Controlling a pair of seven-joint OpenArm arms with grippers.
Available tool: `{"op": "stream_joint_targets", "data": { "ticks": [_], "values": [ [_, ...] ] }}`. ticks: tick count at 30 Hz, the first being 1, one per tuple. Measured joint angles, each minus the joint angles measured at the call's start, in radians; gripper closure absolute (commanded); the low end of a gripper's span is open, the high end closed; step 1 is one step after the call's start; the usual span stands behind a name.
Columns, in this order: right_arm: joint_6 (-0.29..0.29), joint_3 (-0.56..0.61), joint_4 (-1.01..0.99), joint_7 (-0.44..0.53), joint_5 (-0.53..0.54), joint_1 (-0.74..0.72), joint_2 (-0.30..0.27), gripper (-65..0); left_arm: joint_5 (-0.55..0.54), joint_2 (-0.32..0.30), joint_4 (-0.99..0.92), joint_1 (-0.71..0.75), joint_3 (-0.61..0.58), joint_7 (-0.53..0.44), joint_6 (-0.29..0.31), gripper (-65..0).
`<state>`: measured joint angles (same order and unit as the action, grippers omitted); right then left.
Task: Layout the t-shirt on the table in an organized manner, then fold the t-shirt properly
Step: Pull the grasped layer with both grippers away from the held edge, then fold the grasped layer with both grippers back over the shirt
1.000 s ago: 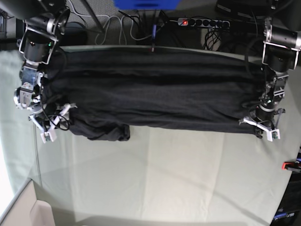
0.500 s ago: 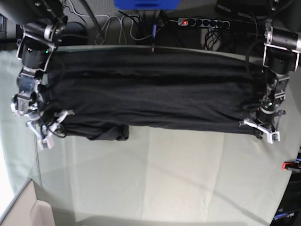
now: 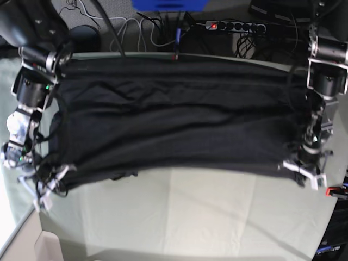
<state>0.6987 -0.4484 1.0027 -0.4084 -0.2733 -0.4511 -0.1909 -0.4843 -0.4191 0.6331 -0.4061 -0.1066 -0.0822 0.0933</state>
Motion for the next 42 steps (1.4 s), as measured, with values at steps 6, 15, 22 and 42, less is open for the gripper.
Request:
{"op": "stream_joint_targets", "data": {
  "ticks": [6, 15, 22, 42],
  "values": [
    [0.0, 0.0, 0.0, -0.002, -0.001, -0.039, 0.0, 0.0, -0.004, -0.005, 0.069, -0.073, 0.0, 0.077, 0.0, -0.1],
    [0.0, 0.0, 0.0, 0.0, 0.003, -0.074, 0.0, 0.0, -0.004, -0.003, 0.145, -0.09, 0.025, 0.137, 0.001, -0.1],
    [0.0, -0.023, 0.0, -0.003, 0.005, -0.071, 0.005, 0.0, 0.002, -0.011, 0.207, -0.089, 0.173, 0.241, 0.003, -0.1],
    [0.005, -0.082, 0.39, 0.001, 0.097, 0.411, 0.056, 0.0, -0.003, 0.005, 0.579, 0.334, 0.36, 0.284, 0.008, -0.1]
  ]
}}
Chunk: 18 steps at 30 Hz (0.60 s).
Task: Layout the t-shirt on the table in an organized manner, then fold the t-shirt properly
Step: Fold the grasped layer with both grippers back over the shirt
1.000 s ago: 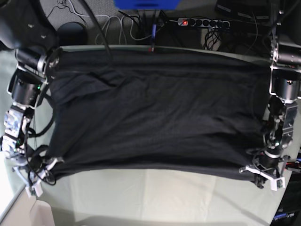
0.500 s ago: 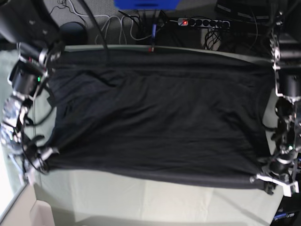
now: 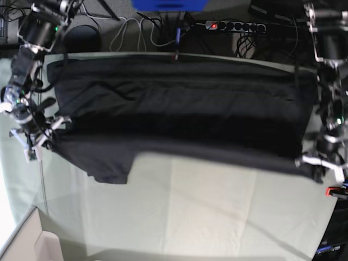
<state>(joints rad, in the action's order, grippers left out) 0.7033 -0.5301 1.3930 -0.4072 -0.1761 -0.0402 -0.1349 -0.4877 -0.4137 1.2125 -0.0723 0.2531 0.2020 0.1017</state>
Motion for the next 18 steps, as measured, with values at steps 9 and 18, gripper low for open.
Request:
{"op": "stream_joint_targets", "data": {
  "ticks": [9, 18],
  "values": [
    [0.001, 0.001, 0.05, 0.007, 0.002, 0.147, 0.002, 0.0, -0.003, 0.004, 0.073, 0.201, 0.062, -0.003, 0.0, -0.1],
    [0.0, 0.004, 0.053, 0.01, 0.0, 0.236, 0.031, 0.0, -0.003, 0.032, 0.083, 0.304, 0.072, -0.017, -0.002, -0.1]
  ]
}}
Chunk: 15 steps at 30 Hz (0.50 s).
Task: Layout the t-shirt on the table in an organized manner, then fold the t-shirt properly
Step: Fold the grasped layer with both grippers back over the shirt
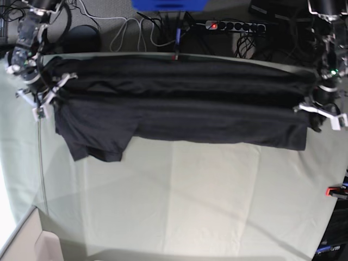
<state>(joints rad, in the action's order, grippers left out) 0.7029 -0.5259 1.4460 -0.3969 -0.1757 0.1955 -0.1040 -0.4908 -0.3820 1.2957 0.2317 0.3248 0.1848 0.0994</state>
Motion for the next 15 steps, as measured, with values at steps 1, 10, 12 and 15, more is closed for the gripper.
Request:
{"op": "stream_joint_targets", "data": {
  "ticks": [1, 10, 12, 15],
  "values": [
    [0.0, 0.0, 0.0, 0.0, 0.0, 0.0, 0.003, 0.0, 0.0, 0.001, 0.0, 0.005, 0.0, 0.003, 0.003, -0.1],
    [0.0, -0.003, 0.005, 0.002, 0.001, 0.035, 0.006, 0.0, 0.0, -0.003, -0.005, 0.035, 0.001, -0.002, 0.002, -0.1],
    [0.0, -0.003, 0.005, 0.005, 0.001, 0.036, 0.005, 0.0, 0.006, -0.003, -0.006, 0.039, 0.001, -0.001, 0.002, -0.1],
    [0.0, -0.003, 0.005, 0.005, 0.002, 0.049, 0.005, 0.0, 0.007, -0.003, -0.006, 0.036, 0.001, -0.001, 0.002, -0.1]
  ]
}}
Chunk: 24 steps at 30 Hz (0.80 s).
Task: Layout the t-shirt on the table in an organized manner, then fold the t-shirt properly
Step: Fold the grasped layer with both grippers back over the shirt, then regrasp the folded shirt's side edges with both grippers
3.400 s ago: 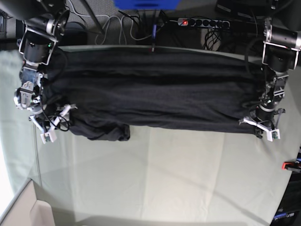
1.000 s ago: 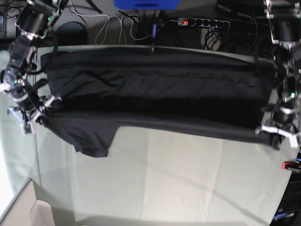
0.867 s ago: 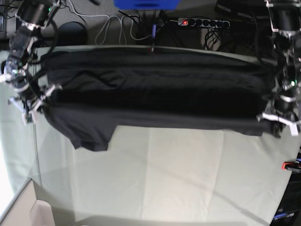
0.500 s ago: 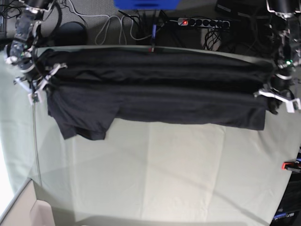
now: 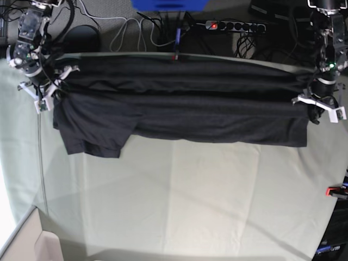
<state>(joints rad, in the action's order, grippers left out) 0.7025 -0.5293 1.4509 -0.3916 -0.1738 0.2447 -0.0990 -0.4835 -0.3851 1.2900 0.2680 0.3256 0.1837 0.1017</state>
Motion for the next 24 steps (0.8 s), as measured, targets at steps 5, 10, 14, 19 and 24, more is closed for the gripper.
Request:
{"op": "stream_joint_targets", "data": {
  "ticks": [5, 10, 14, 19, 24],
  "values": [
    [0.0, 0.006, 0.0, 0.011, 0.006, 0.03, 0.0, 0.0, 0.0, -0.003, -0.019, -0.001, 0.0, 0.001, 0.001, -0.1],
    [0.0, 0.006, 0.0, 0.01, 0.006, 0.031, 0.0, 0.0, 0.0, -0.005, -0.066, -0.006, 0.0, 0.005, 0.0, -0.2],
    [0.0, 0.004, 0.0, 0.01, 0.006, 0.031, -0.001, 0.0, 0.0, -0.005, -0.077, -0.006, 0.0, 0.007, 0.0, -7.2],
    [0.0, 0.004, 0.0, 0.002, 0.006, 0.031, -0.001, -10.9, 0.0, -0.005, -0.078, -0.008, 0.0, 0.0, 0.0, -19.6],
    [-0.001, -0.003, 0.0, -0.002, 0.005, 0.03, -0.02, -29.3, 0.0, -0.005, -0.078, -0.008, 0.0, 0.0, 0.0, -23.8]
  ]
}}
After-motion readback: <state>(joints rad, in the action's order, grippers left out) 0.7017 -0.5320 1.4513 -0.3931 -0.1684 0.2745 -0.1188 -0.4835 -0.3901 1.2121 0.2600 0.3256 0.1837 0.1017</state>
